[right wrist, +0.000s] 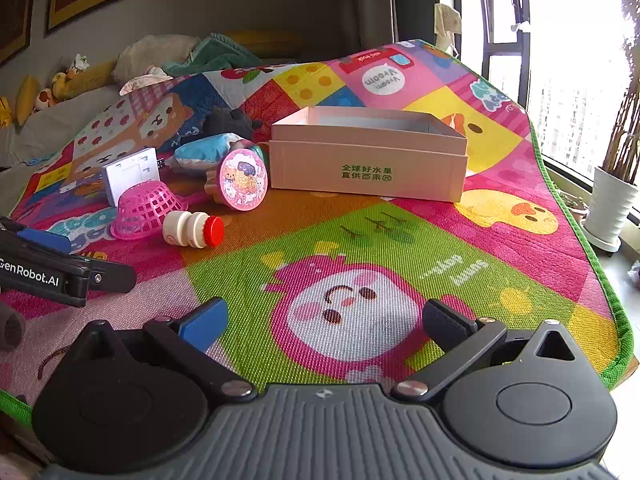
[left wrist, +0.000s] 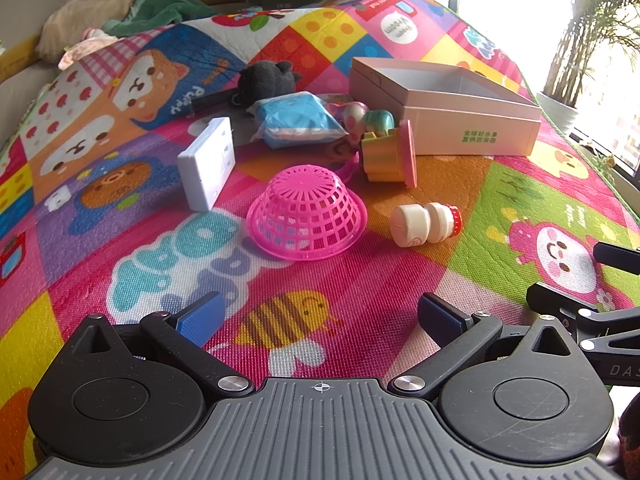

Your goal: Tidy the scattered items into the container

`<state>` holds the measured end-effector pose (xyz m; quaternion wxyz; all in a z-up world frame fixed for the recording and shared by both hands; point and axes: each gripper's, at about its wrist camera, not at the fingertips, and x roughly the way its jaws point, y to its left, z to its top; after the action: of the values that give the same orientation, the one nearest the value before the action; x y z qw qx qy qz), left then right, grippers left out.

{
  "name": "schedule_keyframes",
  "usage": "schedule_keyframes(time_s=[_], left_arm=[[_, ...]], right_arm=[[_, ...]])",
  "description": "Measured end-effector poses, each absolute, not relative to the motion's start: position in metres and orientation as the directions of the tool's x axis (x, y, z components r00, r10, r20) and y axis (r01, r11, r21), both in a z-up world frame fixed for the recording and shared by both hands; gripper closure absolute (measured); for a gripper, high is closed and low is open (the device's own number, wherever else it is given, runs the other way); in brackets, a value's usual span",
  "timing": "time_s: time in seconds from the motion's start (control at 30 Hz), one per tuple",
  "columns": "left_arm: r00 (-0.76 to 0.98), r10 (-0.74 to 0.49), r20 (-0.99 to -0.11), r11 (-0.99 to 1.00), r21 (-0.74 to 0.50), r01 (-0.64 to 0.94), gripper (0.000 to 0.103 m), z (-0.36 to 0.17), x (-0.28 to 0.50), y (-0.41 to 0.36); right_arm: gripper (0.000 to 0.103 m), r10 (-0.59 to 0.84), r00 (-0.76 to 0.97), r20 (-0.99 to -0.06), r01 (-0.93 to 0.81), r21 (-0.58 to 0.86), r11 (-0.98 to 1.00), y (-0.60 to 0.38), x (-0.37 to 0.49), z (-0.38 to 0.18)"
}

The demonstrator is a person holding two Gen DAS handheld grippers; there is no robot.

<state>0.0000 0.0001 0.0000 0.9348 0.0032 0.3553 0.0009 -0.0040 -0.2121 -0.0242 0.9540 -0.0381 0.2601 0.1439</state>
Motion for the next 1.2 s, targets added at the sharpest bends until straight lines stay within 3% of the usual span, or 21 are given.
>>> schedule_keyframes(time_s=[0.53, 0.73, 1.2], left_arm=[[0.751, -0.016, -0.660, 1.000, 0.000, 0.020, 0.000, 0.000, 0.000, 0.003], [0.754, -0.060, -0.654, 0.998, -0.027, 0.055, 0.000, 0.002, 0.003, 0.011], [0.744, -0.026, -0.668, 0.999, 0.003, 0.037, 0.000, 0.001, -0.001, 0.006]], right_arm=[[0.000, 0.290, 0.751, -0.592, -0.351, 0.014, 0.936, -0.216, 0.009, -0.014], [0.000, 0.275, 0.761, -0.587, -0.326, 0.020, 0.945, -0.214, 0.006, -0.015], [0.000, 0.236, 0.769, -0.595, -0.288, 0.007, 0.958, -0.209, 0.004, -0.014]])
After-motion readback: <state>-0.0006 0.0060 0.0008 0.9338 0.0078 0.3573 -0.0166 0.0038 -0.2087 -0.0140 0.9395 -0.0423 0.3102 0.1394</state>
